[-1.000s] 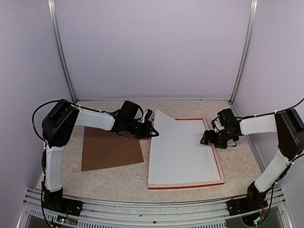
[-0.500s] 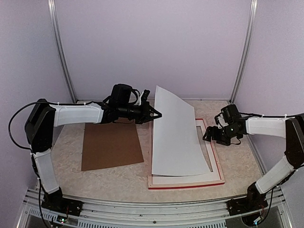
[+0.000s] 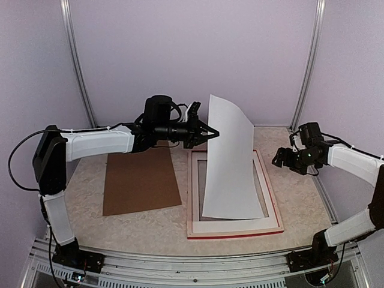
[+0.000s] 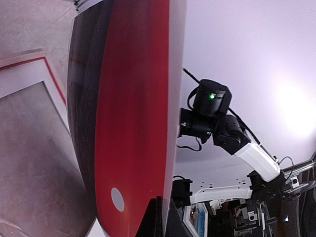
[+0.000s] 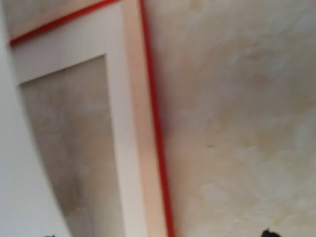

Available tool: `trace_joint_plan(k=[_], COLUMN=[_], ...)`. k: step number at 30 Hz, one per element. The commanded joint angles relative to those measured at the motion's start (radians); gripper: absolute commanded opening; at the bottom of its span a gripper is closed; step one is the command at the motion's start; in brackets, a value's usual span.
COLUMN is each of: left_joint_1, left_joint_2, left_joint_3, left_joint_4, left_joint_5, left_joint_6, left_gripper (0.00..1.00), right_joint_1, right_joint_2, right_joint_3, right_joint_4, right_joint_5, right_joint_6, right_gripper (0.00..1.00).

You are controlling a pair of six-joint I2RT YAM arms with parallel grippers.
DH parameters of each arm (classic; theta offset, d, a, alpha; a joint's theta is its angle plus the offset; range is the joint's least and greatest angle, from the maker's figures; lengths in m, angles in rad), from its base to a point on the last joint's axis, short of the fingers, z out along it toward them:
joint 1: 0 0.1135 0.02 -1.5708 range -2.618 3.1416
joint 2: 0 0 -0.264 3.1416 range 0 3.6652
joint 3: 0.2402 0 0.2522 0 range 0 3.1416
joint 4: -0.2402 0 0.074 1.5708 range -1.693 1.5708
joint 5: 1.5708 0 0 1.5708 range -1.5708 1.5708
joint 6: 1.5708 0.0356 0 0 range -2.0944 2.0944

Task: Put the photo into the frame
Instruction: Adjust the photo.

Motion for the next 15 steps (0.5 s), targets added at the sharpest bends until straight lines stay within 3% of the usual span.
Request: trace_joint_plan(k=[1, 7, 15], left_joint_1=[-0.027, -0.066, -0.081], left_joint_2=[-0.023, -0.033, -0.036], left_joint_3=[0.091, 0.149, 0.119], left_joint_4=[0.033, 0.029, 0.196], left_joint_5=[0.025, 0.026, 0.068], left_joint_6=[-0.04, -0.057, -0.181], left_gripper=[0.0, 0.0, 0.0], right_joint_1=[-0.056, -0.132, -0.208], right_joint_2=[-0.035, -0.063, -0.076], right_joint_3=[0.024, 0.033, 0.03], right_joint_4=[-0.065, -0.089, -0.102], right_joint_5=[0.018, 0.021, 0.024], right_joint_6=[-0.041, -0.07, -0.106], right_gripper=[0.89, 0.9, 0.9])
